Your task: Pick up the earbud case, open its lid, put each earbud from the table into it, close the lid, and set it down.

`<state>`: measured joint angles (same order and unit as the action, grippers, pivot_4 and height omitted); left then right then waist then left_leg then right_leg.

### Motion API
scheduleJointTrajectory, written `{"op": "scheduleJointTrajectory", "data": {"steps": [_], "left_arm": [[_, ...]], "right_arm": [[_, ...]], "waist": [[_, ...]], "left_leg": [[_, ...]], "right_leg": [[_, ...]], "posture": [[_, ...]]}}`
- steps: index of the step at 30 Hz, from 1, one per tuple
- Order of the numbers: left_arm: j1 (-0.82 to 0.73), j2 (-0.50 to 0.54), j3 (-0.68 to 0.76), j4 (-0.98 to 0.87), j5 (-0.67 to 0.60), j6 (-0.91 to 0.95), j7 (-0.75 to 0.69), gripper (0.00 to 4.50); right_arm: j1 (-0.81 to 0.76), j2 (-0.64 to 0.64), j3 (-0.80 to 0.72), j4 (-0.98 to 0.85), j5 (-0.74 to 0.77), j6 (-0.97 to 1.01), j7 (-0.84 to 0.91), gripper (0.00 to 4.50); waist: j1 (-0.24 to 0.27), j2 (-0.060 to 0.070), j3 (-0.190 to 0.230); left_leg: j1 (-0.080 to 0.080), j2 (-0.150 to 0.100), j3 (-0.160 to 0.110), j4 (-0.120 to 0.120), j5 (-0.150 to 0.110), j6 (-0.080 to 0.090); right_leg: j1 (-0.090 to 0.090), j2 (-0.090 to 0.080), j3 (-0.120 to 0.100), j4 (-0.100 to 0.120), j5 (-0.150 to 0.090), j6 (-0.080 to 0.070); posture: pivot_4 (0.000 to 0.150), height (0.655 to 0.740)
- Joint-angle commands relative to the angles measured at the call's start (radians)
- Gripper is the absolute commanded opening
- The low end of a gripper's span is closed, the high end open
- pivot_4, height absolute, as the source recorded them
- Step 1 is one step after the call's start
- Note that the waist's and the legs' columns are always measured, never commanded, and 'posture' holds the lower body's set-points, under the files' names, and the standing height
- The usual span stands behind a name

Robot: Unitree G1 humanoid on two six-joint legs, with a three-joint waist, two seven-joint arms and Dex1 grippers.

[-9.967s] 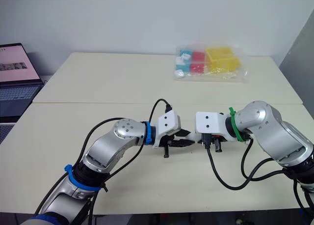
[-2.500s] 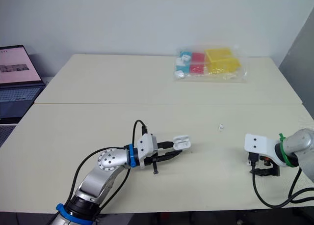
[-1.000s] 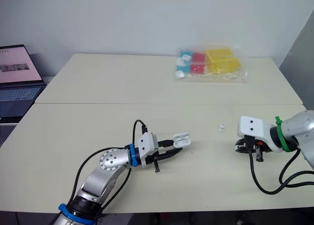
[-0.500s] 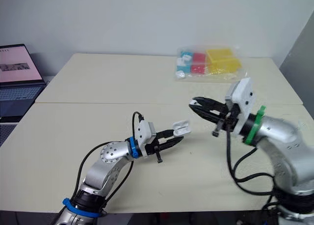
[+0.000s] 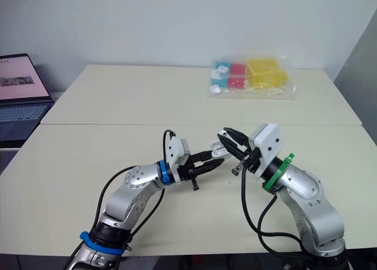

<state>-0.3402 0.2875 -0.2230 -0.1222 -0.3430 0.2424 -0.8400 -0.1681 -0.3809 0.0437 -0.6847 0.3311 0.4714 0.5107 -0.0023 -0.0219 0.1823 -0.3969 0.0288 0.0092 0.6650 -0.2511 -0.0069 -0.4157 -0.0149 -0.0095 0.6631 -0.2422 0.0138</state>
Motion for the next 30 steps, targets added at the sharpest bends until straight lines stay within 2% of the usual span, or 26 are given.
{"op": "scheduleJointTrajectory", "data": {"steps": [1,8,30], "left_arm": [[-0.023,-0.007,0.024,-0.041,-0.025,0.002,0.003,0.78],[-0.029,-0.008,0.026,-0.037,-0.026,0.001,-0.005,0.78],[-0.023,-0.006,0.023,-0.055,-0.026,0.01,-0.015,0.78]], "right_arm": [[0.01,-0.004,0.001,0.003,-0.028,-0.076,-0.003,0.41],[0.07,-0.022,0.03,0.082,-0.101,-0.225,0.029,0.41],[0.083,-0.01,0.057,0.188,-0.155,-0.346,0.026,0.41]], "waist": [[0.0,0.0,0.0],[0.0,0.0,0.0],[0.0,0.0,0.0]], "left_leg": [[0.0,0.0,0.0,0.0,0.0,0.0],[0.0,0.0,0.0,0.0,0.0,0.0],[0.0,0.0,0.0,0.0,0.0,0.0]], "right_leg": [[0.0,0.0,0.0,0.0,0.0,0.0],[0.0,0.0,0.0,-0.001,0.0,0.0],[0.0,0.0,0.0,0.0,0.0,0.0]], "posture": [[0.15,0.74],[0.15,0.74],[0.15,0.74]]}}
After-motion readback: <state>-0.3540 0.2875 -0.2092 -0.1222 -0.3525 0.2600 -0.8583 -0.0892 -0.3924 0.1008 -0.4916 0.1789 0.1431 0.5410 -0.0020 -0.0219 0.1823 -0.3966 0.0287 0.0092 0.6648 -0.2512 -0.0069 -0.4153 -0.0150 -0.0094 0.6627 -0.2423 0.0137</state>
